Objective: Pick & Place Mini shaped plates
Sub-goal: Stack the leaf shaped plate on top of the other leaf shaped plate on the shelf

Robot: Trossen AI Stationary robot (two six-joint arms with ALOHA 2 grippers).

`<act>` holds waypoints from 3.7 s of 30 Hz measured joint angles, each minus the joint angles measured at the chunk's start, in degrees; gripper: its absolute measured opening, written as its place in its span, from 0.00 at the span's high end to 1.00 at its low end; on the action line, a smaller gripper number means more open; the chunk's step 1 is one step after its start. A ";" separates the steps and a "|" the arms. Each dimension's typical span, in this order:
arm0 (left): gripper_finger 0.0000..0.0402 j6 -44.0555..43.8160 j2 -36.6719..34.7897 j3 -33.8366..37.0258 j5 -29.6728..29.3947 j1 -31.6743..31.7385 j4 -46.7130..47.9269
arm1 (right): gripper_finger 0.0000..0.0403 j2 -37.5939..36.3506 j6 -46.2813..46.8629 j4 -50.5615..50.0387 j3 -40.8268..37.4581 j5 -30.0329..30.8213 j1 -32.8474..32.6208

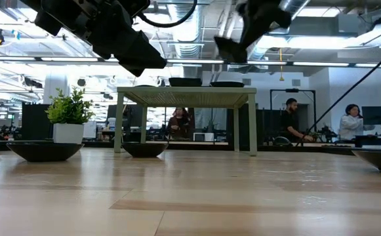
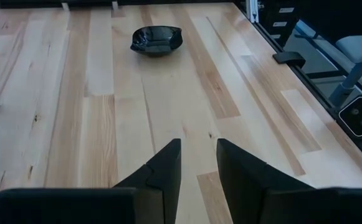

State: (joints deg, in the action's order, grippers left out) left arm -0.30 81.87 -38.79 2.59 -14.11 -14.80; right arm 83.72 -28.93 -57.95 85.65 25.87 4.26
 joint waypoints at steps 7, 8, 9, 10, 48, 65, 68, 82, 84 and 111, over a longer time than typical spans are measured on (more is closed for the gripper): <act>0.74 0.00 0.00 0.00 0.00 0.00 -0.07 | 1.00 5.94 -1.06 -0.57 -0.04 -0.49 5.24; 0.74 0.00 0.00 0.00 0.00 0.01 -0.07 | 1.00 6.50 -1.23 -0.53 -0.04 -0.43 5.39; 0.74 0.00 0.00 0.00 0.00 0.02 -0.07 | 1.00 6.87 -1.50 -0.53 -0.04 -0.32 5.38; 0.74 0.00 0.00 0.00 0.00 0.02 -0.10 | 1.00 7.18 -1.76 -0.55 -0.04 -0.18 5.31; 0.74 -2.14 0.00 0.00 0.02 -0.13 -0.29 | 0.73 7.62 86.07 -10.12 -10.10 -15.77 -28.58; 0.74 -1.21 0.00 0.00 0.02 0.14 -1.20 | 0.73 9.99 118.20 6.30 -20.70 -19.02 -38.67; 0.74 -1.11 0.00 0.00 0.02 0.90 -1.89 | 0.73 12.91 118.88 6.13 -20.72 -20.72 -39.11; 0.74 -1.20 0.00 0.00 0.00 4.04 -5.27 | 0.73 19.52 115.52 6.19 -20.63 -23.34 -35.11; 0.74 -1.29 0.00 0.00 0.00 3.97 -5.44 | 0.73 19.50 115.51 5.51 -20.61 -23.39 -35.09; 0.74 -3.43 0.00 0.00 0.02 3.89 -5.70 | 0.98 19.50 79.60 -0.21 -4.27 -20.00 -34.57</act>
State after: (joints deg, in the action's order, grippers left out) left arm -3.73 81.87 -38.79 2.61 -10.22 -20.51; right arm 103.22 50.67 -58.15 81.38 5.86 -30.31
